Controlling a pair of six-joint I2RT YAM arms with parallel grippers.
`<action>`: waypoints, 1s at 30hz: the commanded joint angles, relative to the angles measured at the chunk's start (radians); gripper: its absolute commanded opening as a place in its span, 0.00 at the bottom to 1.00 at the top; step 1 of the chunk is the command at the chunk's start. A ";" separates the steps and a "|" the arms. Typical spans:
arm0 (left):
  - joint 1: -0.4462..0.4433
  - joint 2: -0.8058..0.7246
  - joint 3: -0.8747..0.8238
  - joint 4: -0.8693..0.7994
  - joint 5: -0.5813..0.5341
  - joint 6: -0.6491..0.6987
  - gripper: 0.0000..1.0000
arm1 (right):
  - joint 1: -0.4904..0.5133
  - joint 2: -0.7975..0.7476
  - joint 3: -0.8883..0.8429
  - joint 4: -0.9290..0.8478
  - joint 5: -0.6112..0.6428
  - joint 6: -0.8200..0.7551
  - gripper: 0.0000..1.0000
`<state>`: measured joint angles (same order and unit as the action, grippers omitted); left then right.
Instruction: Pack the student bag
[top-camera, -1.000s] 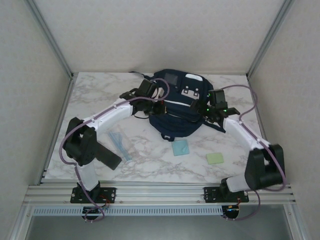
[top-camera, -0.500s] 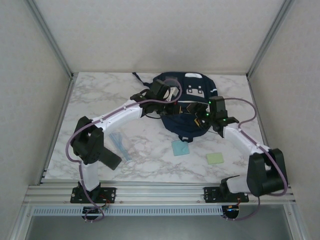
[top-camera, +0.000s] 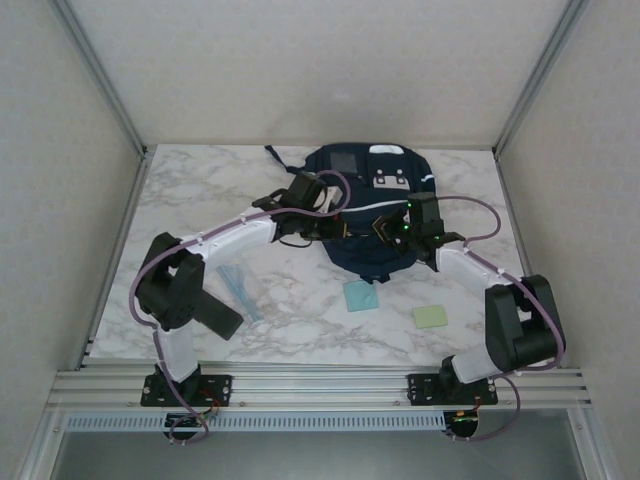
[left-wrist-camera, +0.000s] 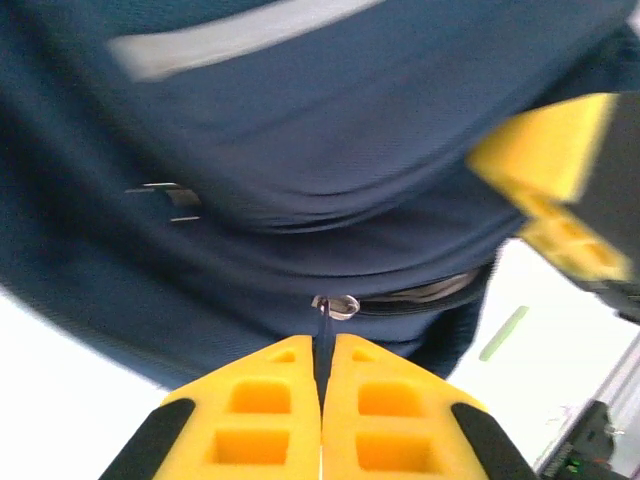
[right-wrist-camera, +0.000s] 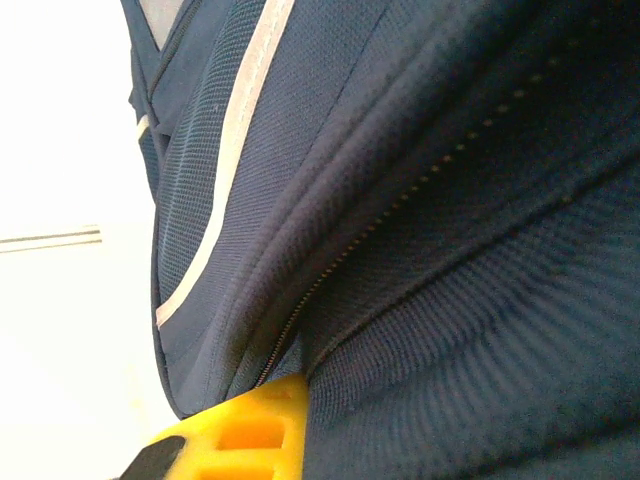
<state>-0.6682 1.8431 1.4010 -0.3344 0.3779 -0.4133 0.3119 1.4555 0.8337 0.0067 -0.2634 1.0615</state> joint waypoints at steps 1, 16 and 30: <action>0.072 -0.090 -0.056 -0.108 -0.151 0.091 0.00 | -0.019 -0.057 0.020 -0.075 0.063 -0.122 0.00; 0.236 0.141 0.040 0.167 -0.579 0.153 0.00 | -0.021 -0.095 0.060 -0.218 -0.020 -0.265 0.00; 0.318 0.316 0.269 0.124 -0.634 -0.033 0.26 | 0.012 0.013 0.116 -0.175 -0.124 -0.310 0.00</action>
<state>-0.4973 2.1304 1.6497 -0.1917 0.0013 -0.4023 0.3168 1.4570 0.9096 -0.1146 -0.3416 0.8211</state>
